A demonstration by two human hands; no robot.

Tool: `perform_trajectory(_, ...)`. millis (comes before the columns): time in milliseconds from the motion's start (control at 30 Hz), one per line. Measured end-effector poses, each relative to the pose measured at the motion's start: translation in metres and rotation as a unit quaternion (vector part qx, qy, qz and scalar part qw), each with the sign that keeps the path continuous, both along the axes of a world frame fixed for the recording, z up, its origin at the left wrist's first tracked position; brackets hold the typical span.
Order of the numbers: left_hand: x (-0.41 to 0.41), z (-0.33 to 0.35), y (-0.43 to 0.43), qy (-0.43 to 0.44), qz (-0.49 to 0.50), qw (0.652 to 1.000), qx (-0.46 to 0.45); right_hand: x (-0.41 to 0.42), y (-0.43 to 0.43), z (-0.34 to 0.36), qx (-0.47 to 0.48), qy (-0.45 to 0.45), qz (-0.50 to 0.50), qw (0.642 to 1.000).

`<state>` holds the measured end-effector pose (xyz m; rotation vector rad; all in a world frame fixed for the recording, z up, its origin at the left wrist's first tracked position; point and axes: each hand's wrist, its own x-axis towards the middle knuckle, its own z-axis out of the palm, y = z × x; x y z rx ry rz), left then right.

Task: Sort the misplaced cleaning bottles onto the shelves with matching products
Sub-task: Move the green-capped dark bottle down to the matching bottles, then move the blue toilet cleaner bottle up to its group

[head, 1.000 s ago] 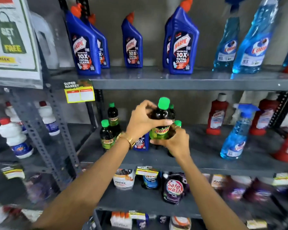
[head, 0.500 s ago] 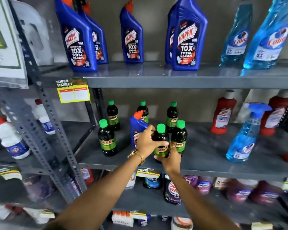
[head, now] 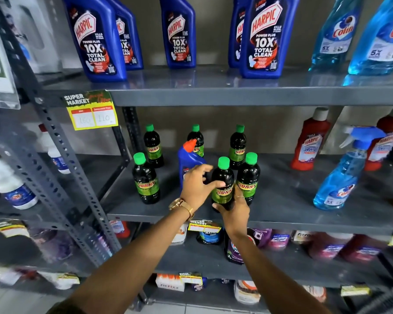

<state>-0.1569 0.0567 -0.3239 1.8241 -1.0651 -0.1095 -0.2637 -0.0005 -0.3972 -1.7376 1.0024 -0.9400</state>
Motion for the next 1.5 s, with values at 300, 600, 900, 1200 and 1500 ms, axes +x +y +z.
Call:
perform_trajectory(300, 0.062, 0.000, 0.020, -0.050, 0.136, 0.984, -0.102, 0.004, 0.055, -0.007, -0.010, -0.065, 0.007, 0.998)
perform_trajectory(600, 0.116, 0.010, -0.013, 0.192, -0.040, 0.978, 0.070, 0.065, 0.050, 0.005, 0.095, 0.010, 0.105, 0.990)
perform_trajectory(900, 0.114, 0.022, 0.009, 0.116, -0.050, 0.986, 0.105, 0.082, 0.048, 0.002, 0.128, 0.049, 0.077, 0.988)
perform_trajectory(1200, 0.084, 0.060, 0.080, 0.110, -0.087, 0.989, 0.052, 0.049, 0.060, 0.042, 0.068, -0.044, 0.144, 0.986)
perform_trajectory(1500, 0.027, 0.192, 0.133, 0.063, -0.123, 0.985, -0.100, 0.000, 0.078, 0.179, -0.061, -0.112, 0.215, 0.968)
